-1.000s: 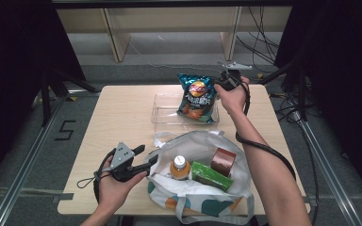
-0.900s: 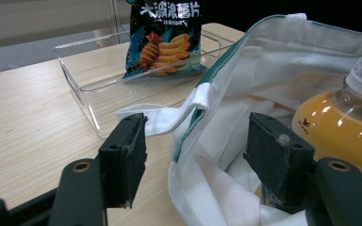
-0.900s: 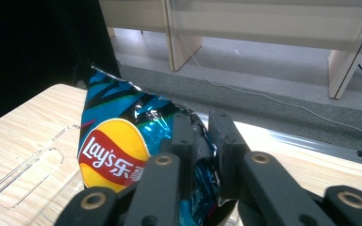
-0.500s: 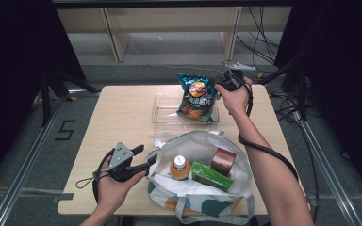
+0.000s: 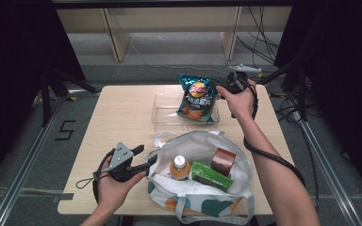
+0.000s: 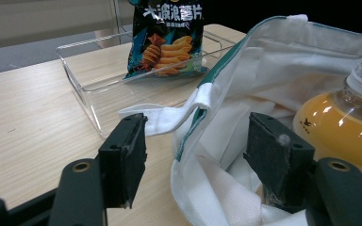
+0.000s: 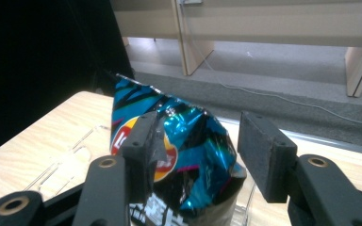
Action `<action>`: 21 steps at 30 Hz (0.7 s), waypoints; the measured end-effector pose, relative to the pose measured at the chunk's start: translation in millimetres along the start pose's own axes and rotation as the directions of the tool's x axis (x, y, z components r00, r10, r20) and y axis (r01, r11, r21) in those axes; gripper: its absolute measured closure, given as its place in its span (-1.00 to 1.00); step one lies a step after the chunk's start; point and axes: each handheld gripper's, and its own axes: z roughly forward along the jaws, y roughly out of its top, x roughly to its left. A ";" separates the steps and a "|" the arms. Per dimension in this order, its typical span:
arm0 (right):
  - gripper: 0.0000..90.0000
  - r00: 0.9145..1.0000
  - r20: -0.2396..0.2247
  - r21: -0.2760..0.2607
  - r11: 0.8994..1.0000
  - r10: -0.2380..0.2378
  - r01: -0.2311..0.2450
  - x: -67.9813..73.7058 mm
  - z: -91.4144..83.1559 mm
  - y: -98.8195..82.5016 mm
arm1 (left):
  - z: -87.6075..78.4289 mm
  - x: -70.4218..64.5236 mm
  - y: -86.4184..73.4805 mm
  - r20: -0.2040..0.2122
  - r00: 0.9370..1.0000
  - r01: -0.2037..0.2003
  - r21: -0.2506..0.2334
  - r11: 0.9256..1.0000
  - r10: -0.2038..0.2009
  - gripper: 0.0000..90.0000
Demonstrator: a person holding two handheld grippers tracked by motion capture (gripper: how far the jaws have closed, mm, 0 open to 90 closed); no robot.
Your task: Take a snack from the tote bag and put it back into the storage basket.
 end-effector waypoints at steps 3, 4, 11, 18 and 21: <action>0.10 1.000 -0.008 0.019 1.000 0.024 -0.024 1.7 -7.3 -1.2 | 0.0 -0.6 0.4 0.003 1.000 0.009 -0.006 1.000 -0.009 -0.16; 0.10 1.000 -0.007 0.020 0.999 0.028 -0.028 2.2 -9.4 -2.1 | -0.1 -0.9 0.5 0.002 1.000 0.009 -0.005 1.000 -0.009 -0.16; 0.09 0.999 -0.041 0.038 0.999 0.009 -0.008 2.8 -26.6 -9.1 | 0.7 -4.0 0.8 0.005 1.000 0.006 -0.008 1.000 -0.006 -0.16; 0.05 0.996 -0.085 0.069 0.998 0.014 -0.009 6.6 -45.3 -18.9 | -0.2 -1.8 2.3 0.000 1.000 -0.024 -0.007 1.000 0.024 -0.16; 0.04 0.996 -0.091 0.066 0.998 0.009 -0.003 8.2 -55.1 -21.5 | -0.1 -3.2 2.2 -0.001 1.000 -0.015 -0.006 1.000 0.015 -0.16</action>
